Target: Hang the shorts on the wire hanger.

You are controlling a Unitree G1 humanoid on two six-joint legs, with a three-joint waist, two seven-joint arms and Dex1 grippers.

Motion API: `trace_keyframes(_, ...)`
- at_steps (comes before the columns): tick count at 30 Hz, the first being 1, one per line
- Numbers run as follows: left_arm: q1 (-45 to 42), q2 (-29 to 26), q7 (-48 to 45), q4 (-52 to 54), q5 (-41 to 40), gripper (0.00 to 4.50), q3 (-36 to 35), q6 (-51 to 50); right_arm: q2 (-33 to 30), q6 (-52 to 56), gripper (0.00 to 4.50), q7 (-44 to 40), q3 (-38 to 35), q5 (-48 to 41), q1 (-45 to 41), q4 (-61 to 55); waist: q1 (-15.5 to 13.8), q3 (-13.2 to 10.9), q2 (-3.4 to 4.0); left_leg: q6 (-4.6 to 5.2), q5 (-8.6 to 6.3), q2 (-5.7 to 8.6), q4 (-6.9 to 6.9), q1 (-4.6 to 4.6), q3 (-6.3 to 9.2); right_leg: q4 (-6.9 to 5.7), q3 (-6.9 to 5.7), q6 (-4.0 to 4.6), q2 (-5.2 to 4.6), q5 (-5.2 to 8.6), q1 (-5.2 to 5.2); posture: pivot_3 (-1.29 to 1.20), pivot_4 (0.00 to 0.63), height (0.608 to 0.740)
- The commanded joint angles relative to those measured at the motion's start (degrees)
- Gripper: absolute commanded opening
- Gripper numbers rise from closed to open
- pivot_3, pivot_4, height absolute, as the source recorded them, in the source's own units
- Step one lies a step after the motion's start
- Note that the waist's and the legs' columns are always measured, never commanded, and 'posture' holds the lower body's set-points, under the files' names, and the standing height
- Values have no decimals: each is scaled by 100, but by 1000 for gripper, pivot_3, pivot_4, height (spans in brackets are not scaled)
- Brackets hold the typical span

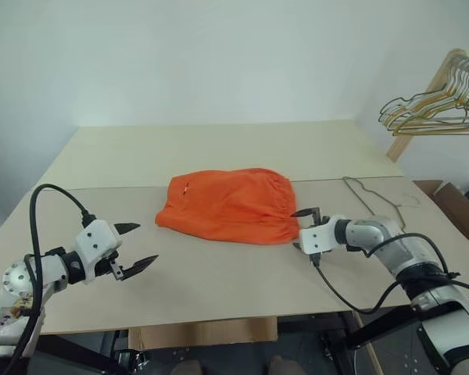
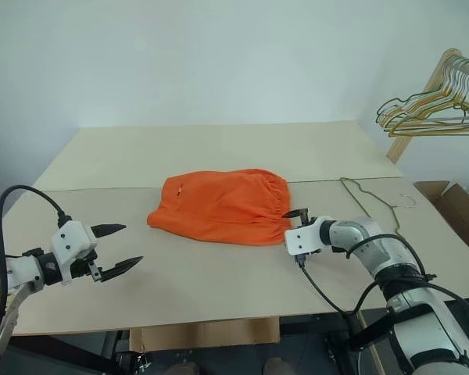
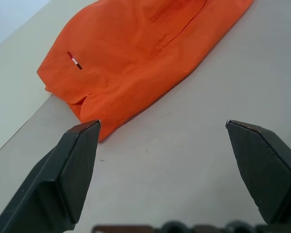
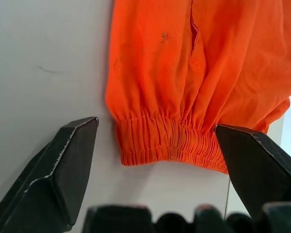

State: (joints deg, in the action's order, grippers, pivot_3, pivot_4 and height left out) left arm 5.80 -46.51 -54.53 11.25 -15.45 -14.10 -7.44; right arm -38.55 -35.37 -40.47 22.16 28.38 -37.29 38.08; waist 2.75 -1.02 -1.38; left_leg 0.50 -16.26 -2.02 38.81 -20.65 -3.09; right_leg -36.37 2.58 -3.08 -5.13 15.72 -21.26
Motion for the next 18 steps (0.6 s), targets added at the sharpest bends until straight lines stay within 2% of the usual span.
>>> trace_keyframes(1, -24, -62, 82, 242, 0, 4500, -117, 50, 101, -269, 3605, 341, 158, 246, -323, 441, 0, 0, 0, -1, 1, 1, 0, 3, 0, -6, 2, 0, -1, 0, 0, 25, 0, 740)
trace_keyframes(6, -128, -102, 148, 131, 166, 4500, 6, 82, 176, -436, 1893, 363, 240, 214, -470, 795, -13, 0, 1, -3, 2, 1, 0, 17, 3, -32, 7, 4, 0, 3, 1, 36, 0, 740)
trace_keyframes(9, -412, -210, 256, -358, 678, 4500, 285, 405, 167, -529, 834, 323, 270, 213, -459, 844, -27, -1, 2, -5, 4, 2, 0, 27, 3, -39, 9, 4, 1, 3, 7, 41, 0, 740)
trace_keyframes(11, -999, -222, 641, -1177, 1346, 4500, 608, 972, 175, -546, 191, 310, 268, 185, -430, 841, -47, -2, 4, -3, 7, 3, 0, 34, 2, -42, 9, 5, 1, 3, 12, 41, 0, 740)
trace_keyframes(12, -1292, -203, 755, -1565, 1542, 4500, 734, 1198, 173, -552, 42, 289, 267, 164, -412, 830, -65, -3, 3, -1, 11, 6, 0, 38, 2, -43, 7, 5, 1, 3, 16, 40, 0, 740)
trace_keyframes(18, -3089, 23, 668, -4109, 2258, 4500, 1641, 2658, 155, -506, 42, 548, 201, 188, -306, 691, -41, -2, 3, -5, 22, 8, -1, 34, 0, -42, 1, 10, 2, -1, 17, 26, 0, 740)
